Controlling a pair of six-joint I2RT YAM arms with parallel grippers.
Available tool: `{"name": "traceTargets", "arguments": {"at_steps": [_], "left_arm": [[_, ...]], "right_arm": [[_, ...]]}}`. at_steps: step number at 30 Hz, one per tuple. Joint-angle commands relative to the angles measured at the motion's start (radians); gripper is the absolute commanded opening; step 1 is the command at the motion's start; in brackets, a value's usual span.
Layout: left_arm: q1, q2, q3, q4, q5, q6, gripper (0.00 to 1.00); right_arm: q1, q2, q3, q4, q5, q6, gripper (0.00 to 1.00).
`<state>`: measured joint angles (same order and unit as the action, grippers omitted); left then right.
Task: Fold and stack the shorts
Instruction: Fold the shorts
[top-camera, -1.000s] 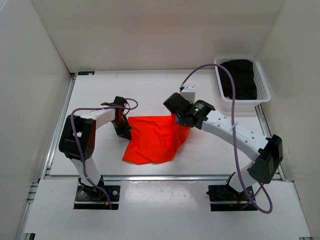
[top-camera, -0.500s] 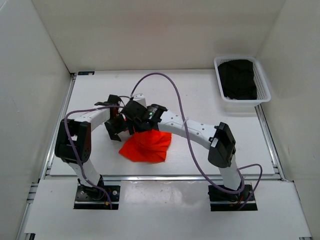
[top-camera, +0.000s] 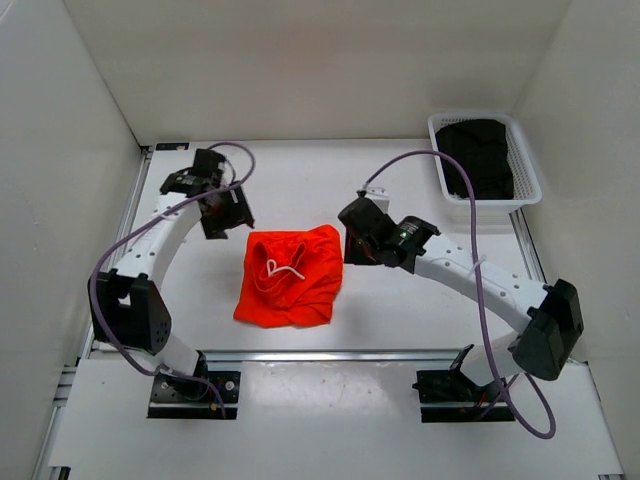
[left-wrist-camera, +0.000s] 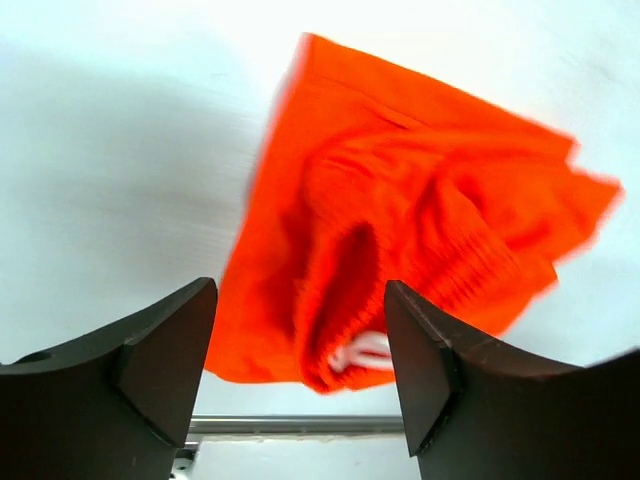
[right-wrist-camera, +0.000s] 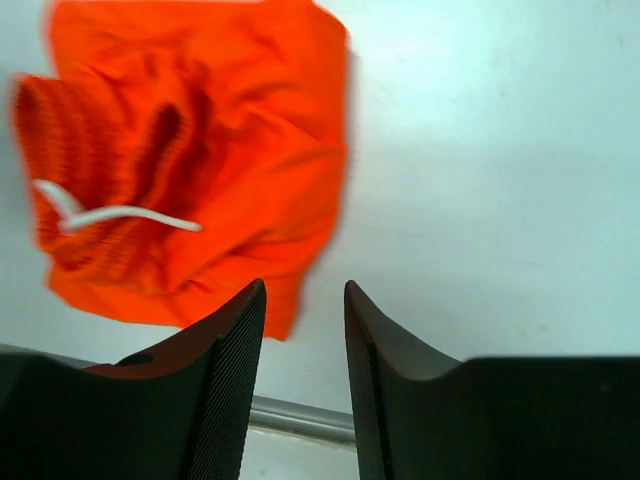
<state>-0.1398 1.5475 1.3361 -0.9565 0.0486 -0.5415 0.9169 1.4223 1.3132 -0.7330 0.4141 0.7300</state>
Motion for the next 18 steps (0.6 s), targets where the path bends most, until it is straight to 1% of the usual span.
{"name": "traceTargets", "arguments": {"at_steps": [1,2,3,4,5,6,9,12,14,17,18], "left_arm": [[-0.141,-0.037,0.096,-0.08,-0.059,0.104,0.78],[-0.182,-0.005,0.115,-0.099,-0.076,0.104,0.81],[-0.261,0.015,0.148,-0.125,-0.088,0.113,0.92],[-0.3,0.038,0.164,-0.134,-0.108,0.114,0.99],[-0.364,0.095,0.179,-0.134,-0.119,0.114,0.99],[-0.391,0.127,0.205,-0.146,-0.13,0.101,0.99],[-0.466,0.252,0.259,-0.156,-0.167,0.089,0.99],[-0.497,0.316,0.284,-0.156,-0.167,0.068,0.99],[-0.497,0.336,0.284,-0.145,-0.155,0.068,0.99],[-0.497,0.358,0.284,-0.133,-0.145,0.068,0.84],[-0.497,0.371,0.284,-0.133,-0.145,0.068,0.76]], "right_arm": [[-0.022,-0.006,-0.081,0.001,-0.031,0.063,0.44],[-0.023,-0.016,-0.097,0.001,-0.031,0.063,0.47],[-0.033,-0.016,-0.118,0.001,-0.031,0.063,0.49],[-0.044,-0.026,-0.127,0.001,-0.031,0.074,0.52],[-0.058,-0.026,-0.127,0.001,-0.041,0.074,0.53],[-0.058,-0.037,-0.14,0.001,-0.041,0.083,0.54],[-0.082,-0.059,-0.15,0.001,-0.052,0.083,0.54],[-0.092,-0.088,-0.169,-0.009,-0.052,0.083,0.54],[-0.102,-0.101,-0.178,-0.009,-0.052,0.092,0.54],[-0.122,-0.111,-0.201,-0.009,-0.064,0.092,0.54],[-0.122,-0.111,-0.201,-0.009,-0.073,0.092,0.56]]}}
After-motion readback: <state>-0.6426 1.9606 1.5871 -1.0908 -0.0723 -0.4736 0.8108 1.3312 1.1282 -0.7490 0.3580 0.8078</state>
